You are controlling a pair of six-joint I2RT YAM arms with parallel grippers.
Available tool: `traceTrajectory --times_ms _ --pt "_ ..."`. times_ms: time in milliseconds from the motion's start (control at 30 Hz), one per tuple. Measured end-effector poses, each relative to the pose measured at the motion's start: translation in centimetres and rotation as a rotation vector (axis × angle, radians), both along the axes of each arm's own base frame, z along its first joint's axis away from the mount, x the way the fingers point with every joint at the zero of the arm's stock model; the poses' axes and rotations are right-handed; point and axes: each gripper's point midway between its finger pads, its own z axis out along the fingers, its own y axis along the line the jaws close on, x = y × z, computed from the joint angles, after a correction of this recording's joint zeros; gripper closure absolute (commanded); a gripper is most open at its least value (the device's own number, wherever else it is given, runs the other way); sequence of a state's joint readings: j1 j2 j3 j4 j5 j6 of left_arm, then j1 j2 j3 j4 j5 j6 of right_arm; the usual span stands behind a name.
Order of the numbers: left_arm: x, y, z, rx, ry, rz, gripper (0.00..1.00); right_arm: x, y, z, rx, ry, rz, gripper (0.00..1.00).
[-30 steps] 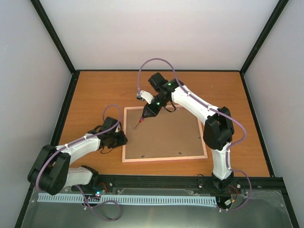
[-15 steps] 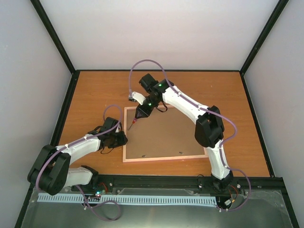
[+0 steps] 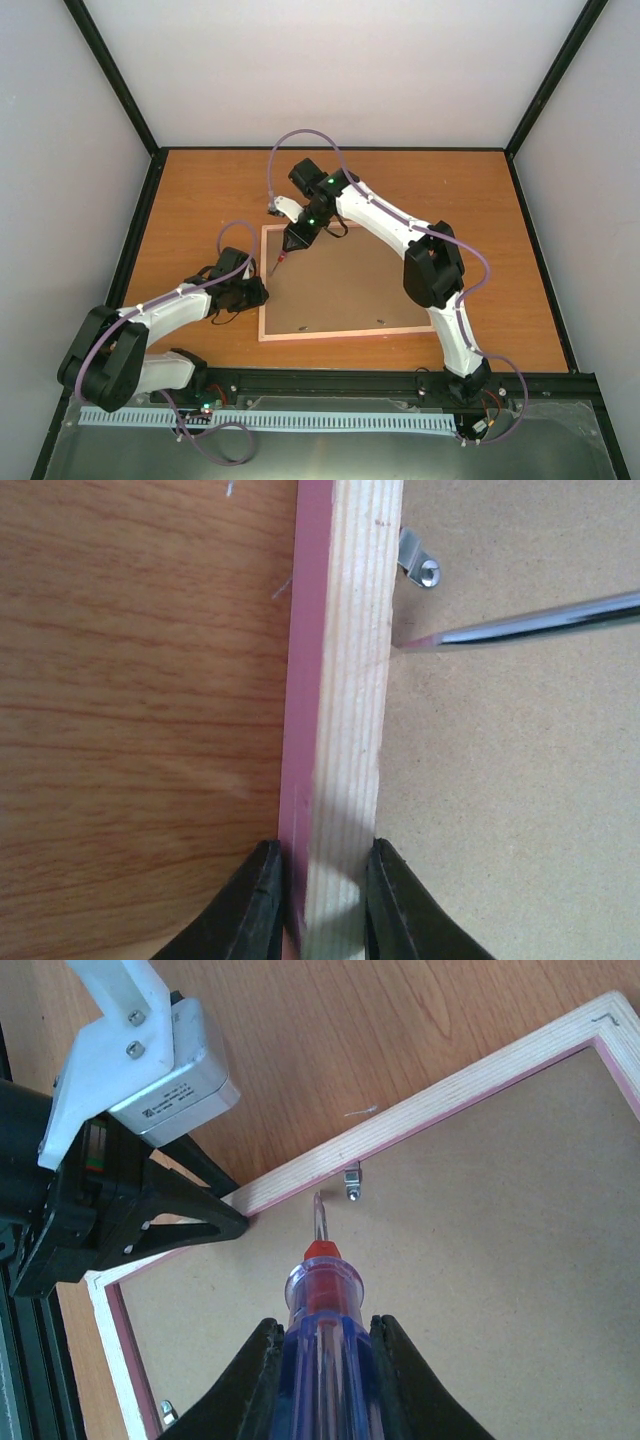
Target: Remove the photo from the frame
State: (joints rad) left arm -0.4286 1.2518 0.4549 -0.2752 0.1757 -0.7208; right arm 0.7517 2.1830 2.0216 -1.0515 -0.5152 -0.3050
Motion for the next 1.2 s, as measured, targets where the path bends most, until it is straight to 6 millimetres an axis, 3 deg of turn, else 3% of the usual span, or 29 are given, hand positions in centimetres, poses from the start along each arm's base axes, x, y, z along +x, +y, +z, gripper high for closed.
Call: traceTrajectory --times_ms 700,1067,1200 --pt "0.2 -0.1 0.0 -0.006 -0.014 -0.001 0.99 1.5 0.4 -0.1 -0.032 -0.055 -0.066 0.97" --pt "0.2 -0.1 0.0 -0.006 -0.017 0.0 0.99 1.2 0.6 0.2 -0.091 -0.111 -0.1 0.97" --pt "0.4 -0.1 0.1 -0.007 -0.023 0.001 0.99 2.6 0.0 0.5 -0.141 -0.201 -0.16 0.97"
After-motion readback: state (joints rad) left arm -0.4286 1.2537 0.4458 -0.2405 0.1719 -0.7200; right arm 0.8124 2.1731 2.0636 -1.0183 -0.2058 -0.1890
